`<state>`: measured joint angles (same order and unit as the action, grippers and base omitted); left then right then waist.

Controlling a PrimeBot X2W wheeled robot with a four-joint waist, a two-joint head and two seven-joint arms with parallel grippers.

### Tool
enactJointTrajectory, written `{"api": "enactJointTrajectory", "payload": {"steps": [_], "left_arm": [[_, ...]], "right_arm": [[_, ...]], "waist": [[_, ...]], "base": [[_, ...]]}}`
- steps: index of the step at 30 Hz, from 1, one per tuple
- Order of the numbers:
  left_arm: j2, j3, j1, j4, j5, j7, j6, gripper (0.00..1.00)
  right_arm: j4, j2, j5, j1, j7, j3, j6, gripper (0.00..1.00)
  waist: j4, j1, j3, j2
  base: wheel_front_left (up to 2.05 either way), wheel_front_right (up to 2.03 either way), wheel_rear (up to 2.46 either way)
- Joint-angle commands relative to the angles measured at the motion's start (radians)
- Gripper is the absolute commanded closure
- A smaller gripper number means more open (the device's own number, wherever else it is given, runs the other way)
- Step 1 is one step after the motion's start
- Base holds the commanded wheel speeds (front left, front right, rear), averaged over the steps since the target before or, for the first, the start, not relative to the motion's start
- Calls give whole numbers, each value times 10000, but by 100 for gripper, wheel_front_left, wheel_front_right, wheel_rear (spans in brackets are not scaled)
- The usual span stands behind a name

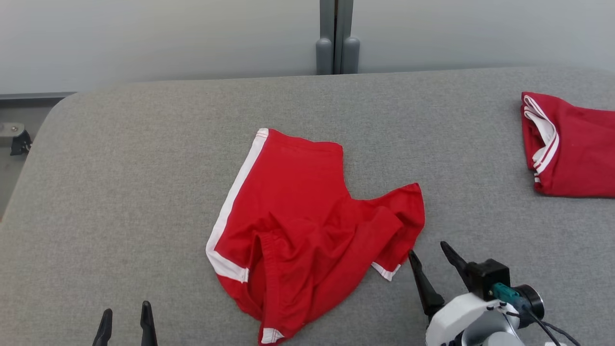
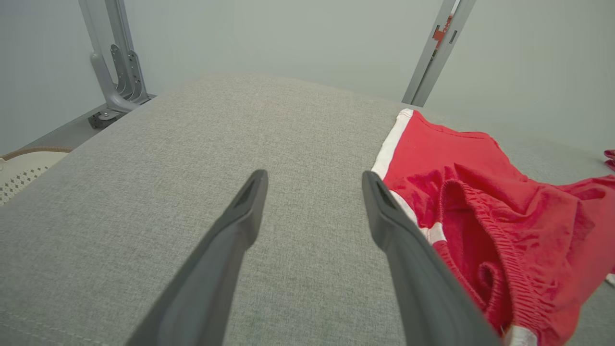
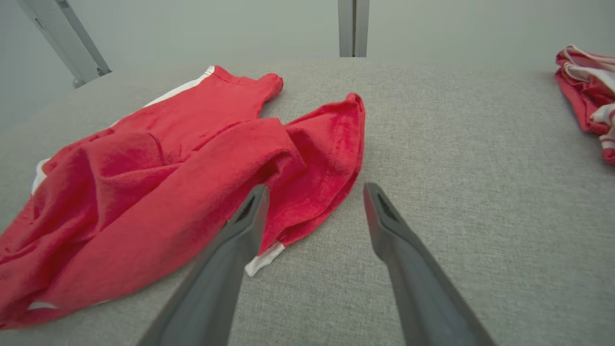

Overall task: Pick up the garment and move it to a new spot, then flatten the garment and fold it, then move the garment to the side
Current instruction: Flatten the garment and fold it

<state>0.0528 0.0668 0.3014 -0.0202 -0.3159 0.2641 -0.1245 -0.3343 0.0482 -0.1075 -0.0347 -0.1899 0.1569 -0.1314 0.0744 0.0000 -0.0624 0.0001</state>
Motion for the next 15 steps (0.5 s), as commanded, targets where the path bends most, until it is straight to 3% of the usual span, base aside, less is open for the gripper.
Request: {"api": "enactJointTrajectory", "payload": {"steps": [1, 7, 14, 15], "left_arm": [[-11, 45, -185, -15, -17, -4, -50, 0], [-16, -127, -355, -77, -256, -2, -75, 0], [-18, -163, -457, -51, -348, -2, -82, 0], [-18, -177, -454, -66, -348, -2, -81, 0]], "right_arm": [[-291, 40, 29, -266, 309, 55, 17, 0], [-1316, 32, -324, -925, 1519, 153, 17, 0], [-1873, 35, -994, -1342, 1934, 575, 17, 0], [-1980, 38, -1159, -1389, 2029, 641, 17, 13]], "waist": [[62, 0, -68, -1], [259, 0, -218, -1], [410, 0, -269, -1], [415, 0, -261, -1]], "base": [[0, 0, 0], [0, 0, 0], [0, 0, 0], [0, 0, 0]]}}
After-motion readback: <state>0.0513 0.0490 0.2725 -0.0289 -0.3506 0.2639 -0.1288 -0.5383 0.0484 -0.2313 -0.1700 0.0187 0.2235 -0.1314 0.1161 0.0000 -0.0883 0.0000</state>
